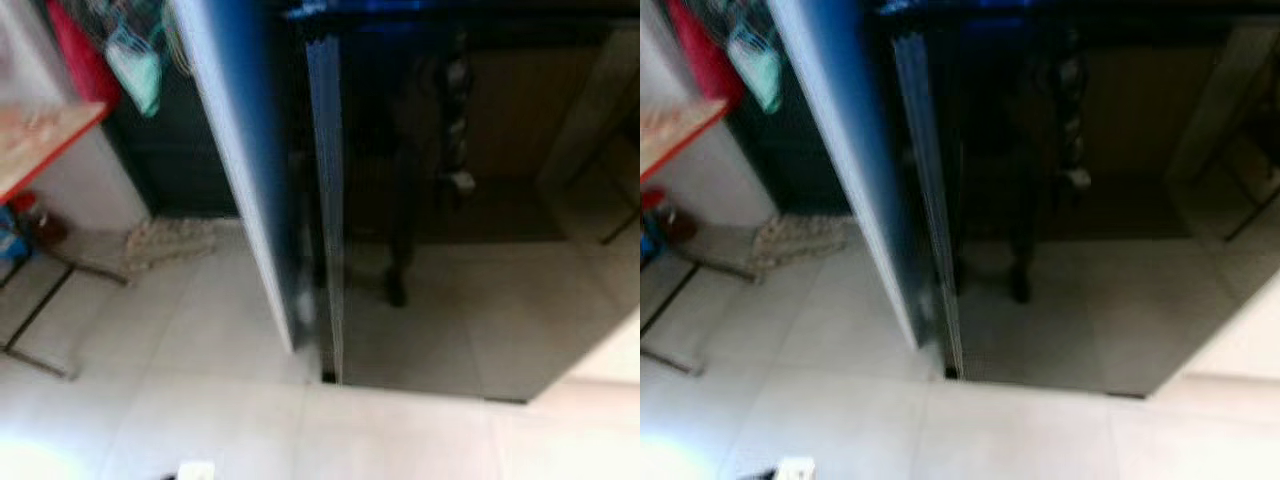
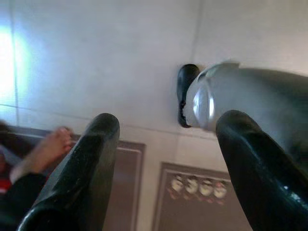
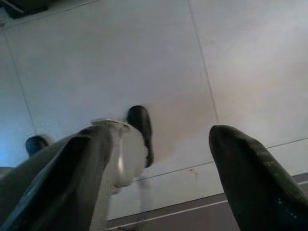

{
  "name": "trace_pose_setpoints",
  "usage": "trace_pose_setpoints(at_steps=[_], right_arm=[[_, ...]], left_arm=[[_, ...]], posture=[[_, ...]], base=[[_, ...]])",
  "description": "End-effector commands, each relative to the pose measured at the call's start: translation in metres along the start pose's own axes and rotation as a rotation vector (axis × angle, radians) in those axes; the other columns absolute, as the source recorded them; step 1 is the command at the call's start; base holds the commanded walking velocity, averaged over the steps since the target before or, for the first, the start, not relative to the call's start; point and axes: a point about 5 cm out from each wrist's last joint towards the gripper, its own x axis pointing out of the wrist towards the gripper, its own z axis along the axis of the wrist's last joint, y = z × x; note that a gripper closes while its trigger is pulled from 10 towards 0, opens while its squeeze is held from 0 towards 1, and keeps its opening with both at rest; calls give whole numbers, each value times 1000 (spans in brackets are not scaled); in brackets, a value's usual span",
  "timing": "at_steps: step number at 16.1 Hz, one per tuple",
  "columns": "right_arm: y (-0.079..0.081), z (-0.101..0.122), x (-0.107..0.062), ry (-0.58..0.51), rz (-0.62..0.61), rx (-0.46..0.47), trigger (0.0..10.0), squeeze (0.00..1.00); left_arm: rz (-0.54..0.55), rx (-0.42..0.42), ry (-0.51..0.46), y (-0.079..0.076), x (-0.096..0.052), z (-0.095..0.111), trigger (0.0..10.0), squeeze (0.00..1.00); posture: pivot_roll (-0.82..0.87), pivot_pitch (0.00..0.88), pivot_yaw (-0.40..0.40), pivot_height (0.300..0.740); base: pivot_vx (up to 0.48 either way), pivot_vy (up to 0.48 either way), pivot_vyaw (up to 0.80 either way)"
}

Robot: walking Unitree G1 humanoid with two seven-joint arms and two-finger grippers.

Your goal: Restocking fridge

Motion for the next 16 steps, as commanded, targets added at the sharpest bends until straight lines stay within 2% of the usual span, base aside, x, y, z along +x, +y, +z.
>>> trace_pose_setpoints(at_steps=[1,2,3,4,5,8,10,11,12,16], right_arm=[[7,-6,1,13,18,-10,10000,0],[8,-7,1,19,24,-15,10000,0],[12,-11,1,48,31,-45,10000,0],[15,-15,1,68,34,-87,10000,0],[15,-16,1,60,31,-60,10000,0],[11,-11,1,28,20,-29,10000,0],[3,-3,0,1,0,-14,10000,0],[1,1,0,-18,-1,22,10000,0],[3,6,1,-18,10,-1,10000,0],[12,16,5,-38,12,10,10000,0]], left_arm=[[29,30,37,13,-2,-12,10000,0],[36,33,35,16,-3,-12,10000,0],[62,6,25,22,-4,-13,10000,0],[83,-35,20,26,-5,-15,10000,0],[83,-35,24,27,-5,-16,10000,0],[74,-37,38,22,-4,-16,10000,0],[56,-49,41,12,-3,-15,10000,0],[46,-45,35,7,-2,-12,10000,0],[47,-48,24,6,-1,-7,10000,0],[38,-65,-15,4,1,7,10000,0]], posture=[[62,116,11,740],[62,116,11,740],[148,110,-29,740],[153,102,-32,740],[154,99,-30,740],[157,79,-12,740],[140,58,-8,740],[111,37,-17,740],[110,2,-29,740],[121,0,-18,740]], base=[[0,480,0],[0,480,0],[0,480,0],[0,480,0],[0,480,0],[0,480,0],[0,480,0],[0,480,0],[0,480,0],[0,480,0]])
